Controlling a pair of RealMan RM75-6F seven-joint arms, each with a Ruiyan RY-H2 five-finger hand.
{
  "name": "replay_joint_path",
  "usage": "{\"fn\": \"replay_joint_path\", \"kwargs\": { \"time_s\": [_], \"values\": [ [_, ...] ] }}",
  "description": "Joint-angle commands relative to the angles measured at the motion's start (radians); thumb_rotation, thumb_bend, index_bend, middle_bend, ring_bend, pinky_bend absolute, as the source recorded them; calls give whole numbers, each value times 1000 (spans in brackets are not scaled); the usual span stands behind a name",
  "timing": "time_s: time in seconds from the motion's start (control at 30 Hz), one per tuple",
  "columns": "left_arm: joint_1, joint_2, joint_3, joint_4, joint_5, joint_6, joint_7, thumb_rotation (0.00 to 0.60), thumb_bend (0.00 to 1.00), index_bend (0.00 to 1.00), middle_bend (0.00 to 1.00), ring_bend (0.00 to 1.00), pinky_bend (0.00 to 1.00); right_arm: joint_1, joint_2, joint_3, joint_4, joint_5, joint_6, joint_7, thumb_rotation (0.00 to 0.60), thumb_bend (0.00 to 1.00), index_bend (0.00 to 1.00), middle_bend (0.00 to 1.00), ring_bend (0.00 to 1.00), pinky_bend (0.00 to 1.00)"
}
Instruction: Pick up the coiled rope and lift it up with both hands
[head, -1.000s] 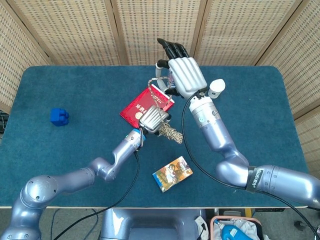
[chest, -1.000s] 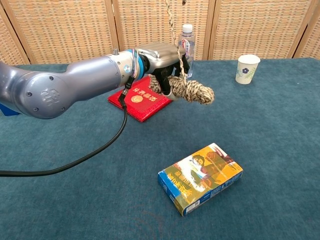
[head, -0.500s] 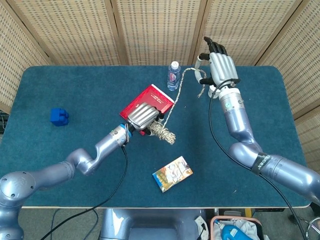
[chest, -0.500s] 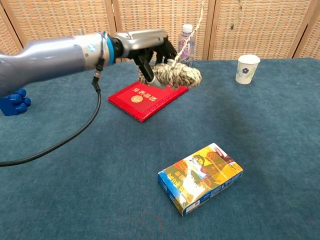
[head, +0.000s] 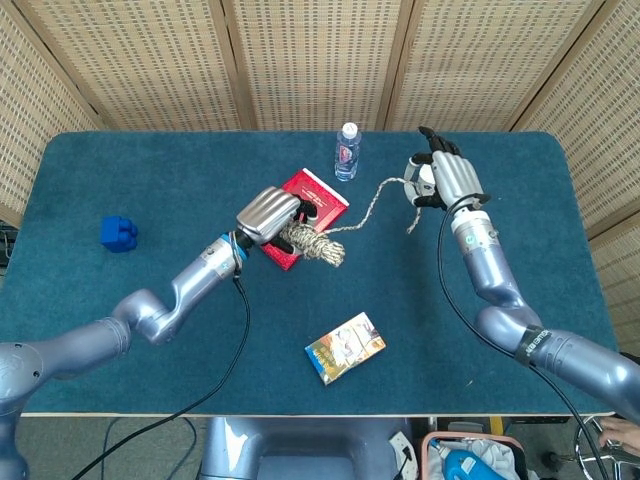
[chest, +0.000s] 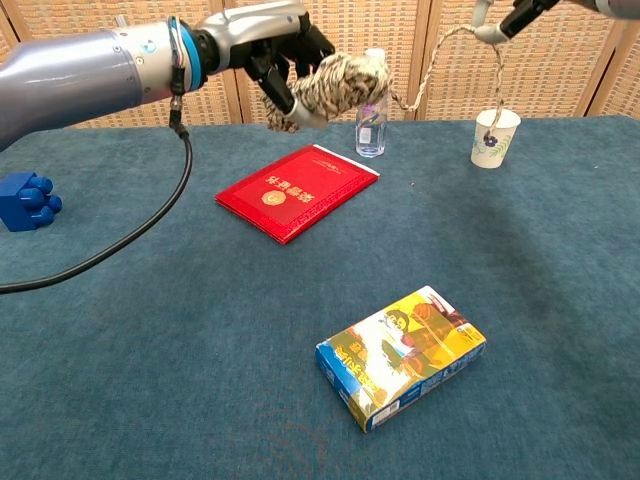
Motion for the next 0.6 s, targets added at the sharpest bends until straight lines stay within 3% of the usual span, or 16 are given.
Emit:
{"fn": "replay_joint_path", "kwargs": {
  "time_s": [0.03, 0.33, 0.6],
  "values": [
    [-2, -18, -48, -4, -59, 5, 27, 600, 595, 811, 647, 528, 671, -29, -15, -32, -17, -62, -1, 26, 600, 461, 683, 0, 0, 0],
    [-11, -47, -134, -17, -216, 15, 193, 600, 595, 815, 649, 528, 672, -72, -34, -76, -64, -185, 14, 64, 600, 462, 686, 0, 0, 0],
    [-27, -93, -188, -27, -332, 76, 378, 600, 595, 819, 649, 528, 672, -134, -28, -112, -164, -267, 104, 51, 600, 461, 690, 0, 0, 0]
  ]
}}
